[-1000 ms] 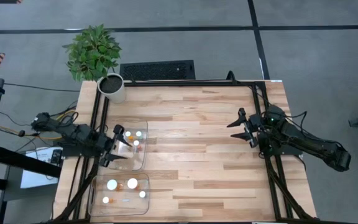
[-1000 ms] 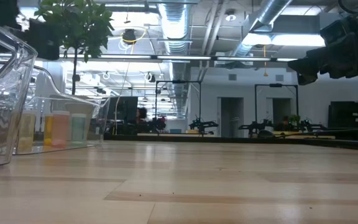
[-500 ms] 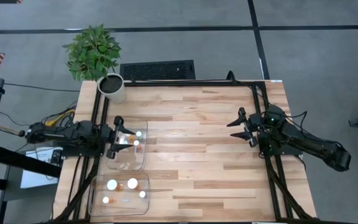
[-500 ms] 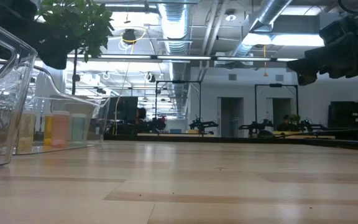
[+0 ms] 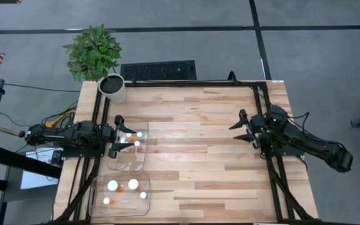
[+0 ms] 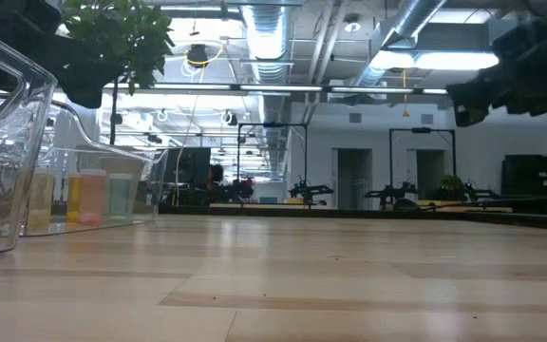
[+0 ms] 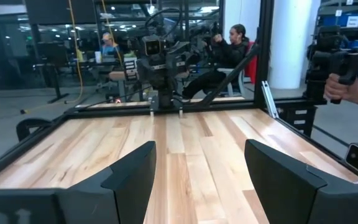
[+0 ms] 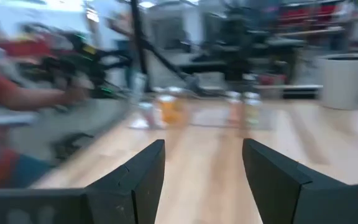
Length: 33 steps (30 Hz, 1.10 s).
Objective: Pick and place medicine bottles into bin by pill shape (circle, oval)
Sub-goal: Return to Home Position
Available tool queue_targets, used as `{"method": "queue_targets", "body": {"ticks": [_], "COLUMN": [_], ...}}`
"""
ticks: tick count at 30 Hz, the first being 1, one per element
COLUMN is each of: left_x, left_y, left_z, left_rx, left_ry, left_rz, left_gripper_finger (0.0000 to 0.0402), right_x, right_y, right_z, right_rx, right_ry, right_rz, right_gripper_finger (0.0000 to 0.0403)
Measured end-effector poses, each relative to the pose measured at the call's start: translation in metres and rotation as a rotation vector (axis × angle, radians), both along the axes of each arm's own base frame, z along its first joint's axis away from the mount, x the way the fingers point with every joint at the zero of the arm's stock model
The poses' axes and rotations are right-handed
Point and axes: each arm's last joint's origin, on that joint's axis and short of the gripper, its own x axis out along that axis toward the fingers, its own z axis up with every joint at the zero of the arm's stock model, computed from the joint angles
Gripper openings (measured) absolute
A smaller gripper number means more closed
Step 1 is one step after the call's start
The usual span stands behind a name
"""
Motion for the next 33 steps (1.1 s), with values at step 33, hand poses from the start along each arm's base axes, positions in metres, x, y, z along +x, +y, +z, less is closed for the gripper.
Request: {"method": "queue_targets", "body": {"ticks": [33], "left_x": [0.0], "left_y": [-0.001], "left_z": [0.001], "left_rx": [-0.014], "left_ry": [-0.004], "left_rz": [-0.024], "left_gripper_finger": [0.0241], "right_x": [0.001], "right_y": [0.044], "right_z": [-0.001], "right_rx": [0.027], "right_ry": [-0.012], "right_rz": [-0.262], "right_gripper_finger": [0.0225]}}
